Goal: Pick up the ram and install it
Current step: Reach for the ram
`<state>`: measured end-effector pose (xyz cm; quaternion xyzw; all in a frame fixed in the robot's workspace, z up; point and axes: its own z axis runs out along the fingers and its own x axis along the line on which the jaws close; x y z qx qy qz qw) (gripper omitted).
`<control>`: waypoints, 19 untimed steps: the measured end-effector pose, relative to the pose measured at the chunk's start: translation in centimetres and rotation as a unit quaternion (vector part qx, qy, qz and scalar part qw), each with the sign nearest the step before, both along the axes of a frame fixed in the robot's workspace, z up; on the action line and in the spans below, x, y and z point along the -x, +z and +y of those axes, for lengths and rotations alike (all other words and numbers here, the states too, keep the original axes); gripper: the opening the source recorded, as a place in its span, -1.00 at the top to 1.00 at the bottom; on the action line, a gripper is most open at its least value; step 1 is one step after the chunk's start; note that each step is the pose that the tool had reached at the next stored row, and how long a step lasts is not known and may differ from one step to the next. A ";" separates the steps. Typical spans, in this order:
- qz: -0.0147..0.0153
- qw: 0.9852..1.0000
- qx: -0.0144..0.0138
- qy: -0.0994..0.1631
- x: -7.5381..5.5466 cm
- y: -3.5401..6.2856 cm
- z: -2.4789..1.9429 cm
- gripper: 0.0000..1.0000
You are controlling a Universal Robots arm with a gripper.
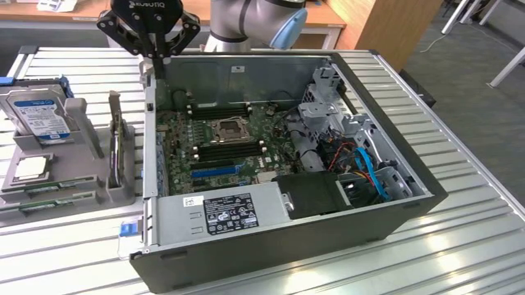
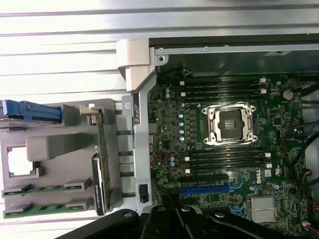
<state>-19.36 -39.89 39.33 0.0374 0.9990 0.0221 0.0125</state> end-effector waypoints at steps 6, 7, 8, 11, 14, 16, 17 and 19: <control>0.000 1.000 0.000 0.000 0.6 0.00 0.00 0.80; 0.000 1.000 0.000 0.000 0.6 0.00 0.00 0.80; 0.000 1.000 0.000 0.000 0.7 0.00 0.00 0.80; 0.000 1.000 0.000 0.000 1.0 0.00 0.00 0.80; 0.000 1.000 0.000 0.000 1.2 0.00 0.00 0.80; 0.000 1.000 0.000 0.000 1.4 0.00 0.00 0.80; 0.000 1.000 0.000 0.000 1.5 0.00 0.00 0.80; 0.000 1.000 0.000 0.000 1.7 0.00 0.00 0.80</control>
